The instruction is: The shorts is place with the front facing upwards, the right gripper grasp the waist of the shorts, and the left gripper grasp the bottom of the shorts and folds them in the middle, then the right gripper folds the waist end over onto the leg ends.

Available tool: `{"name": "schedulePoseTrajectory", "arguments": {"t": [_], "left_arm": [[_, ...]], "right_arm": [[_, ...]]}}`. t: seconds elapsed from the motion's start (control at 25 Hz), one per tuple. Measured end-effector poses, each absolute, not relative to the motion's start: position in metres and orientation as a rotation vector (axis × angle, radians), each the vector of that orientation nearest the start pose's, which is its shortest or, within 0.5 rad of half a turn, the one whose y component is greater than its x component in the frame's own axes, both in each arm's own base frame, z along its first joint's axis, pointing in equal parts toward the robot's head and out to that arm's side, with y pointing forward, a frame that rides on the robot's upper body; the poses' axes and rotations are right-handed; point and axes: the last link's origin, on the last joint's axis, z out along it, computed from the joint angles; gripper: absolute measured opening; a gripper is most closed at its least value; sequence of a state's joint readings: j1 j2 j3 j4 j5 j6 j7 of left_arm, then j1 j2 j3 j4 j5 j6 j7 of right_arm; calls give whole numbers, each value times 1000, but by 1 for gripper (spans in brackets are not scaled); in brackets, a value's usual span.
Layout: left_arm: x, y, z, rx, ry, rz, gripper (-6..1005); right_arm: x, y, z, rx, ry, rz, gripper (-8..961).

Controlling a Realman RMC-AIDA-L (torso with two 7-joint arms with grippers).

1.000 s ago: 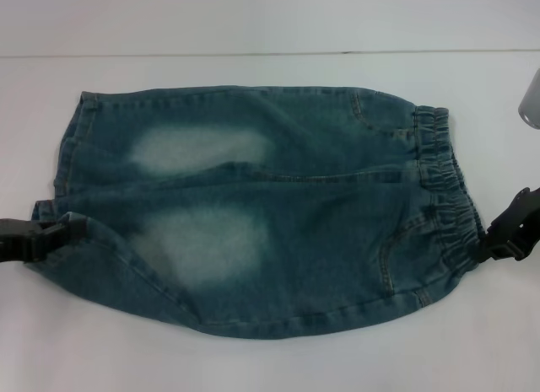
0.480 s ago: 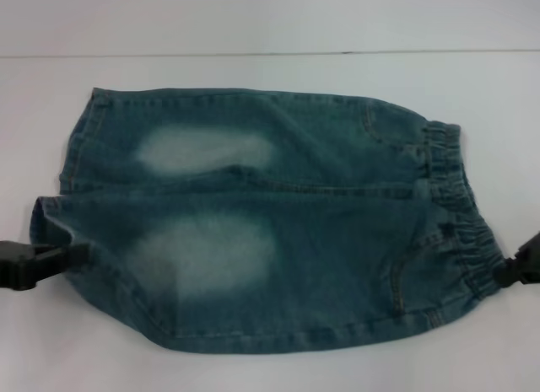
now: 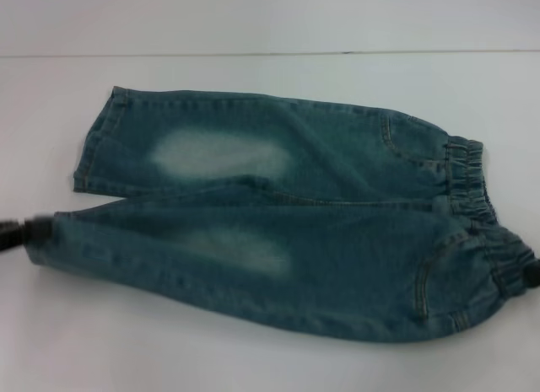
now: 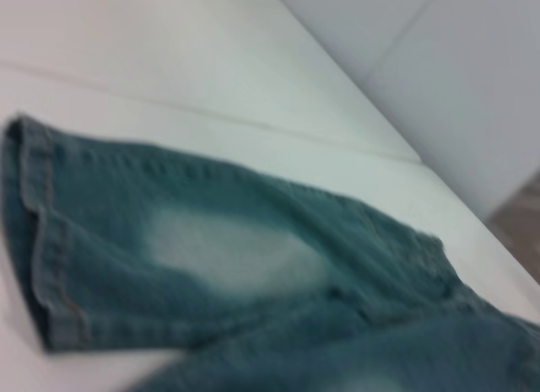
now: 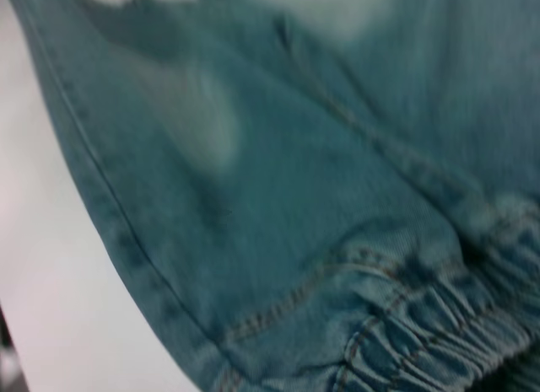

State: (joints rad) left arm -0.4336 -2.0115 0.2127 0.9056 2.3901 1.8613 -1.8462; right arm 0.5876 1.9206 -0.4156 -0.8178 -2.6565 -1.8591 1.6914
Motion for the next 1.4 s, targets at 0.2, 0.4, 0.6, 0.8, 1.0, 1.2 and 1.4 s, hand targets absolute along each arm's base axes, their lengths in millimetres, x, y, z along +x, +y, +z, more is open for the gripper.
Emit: {"name": "schedulePoseTrajectory", "arguments": {"t": [0.2, 0.4, 0.6, 0.8, 1.0, 1.2, 1.4], "left_arm": [[-333, 308, 99, -2299, -1343, -598, 34], [-330, 347, 92, -2203, -1296, -575, 35], [-331, 376, 82, -2117, -1231, -506, 36], [-322, 396, 72, -2092, -1163, -477, 38], [-311, 410, 62, -2071, -1089, -465, 39], [-304, 420, 53, -2046, -1029, -433, 40], [-299, 428, 50, -2023, -995, -406, 41]], "right_arm": [[326, 304, 98, -2723, 1215, 372, 74], [338, 309, 95, -2502, 1334, 572, 85], [343, 326, 81, -2251, 1474, 712, 96], [350, 345, 66, -2120, 1488, 662, 107], [351, 363, 55, -2060, 1415, 597, 118], [345, 378, 45, -2046, 1316, 552, 129], [342, 394, 40, -1992, 1230, 524, 140]]}}
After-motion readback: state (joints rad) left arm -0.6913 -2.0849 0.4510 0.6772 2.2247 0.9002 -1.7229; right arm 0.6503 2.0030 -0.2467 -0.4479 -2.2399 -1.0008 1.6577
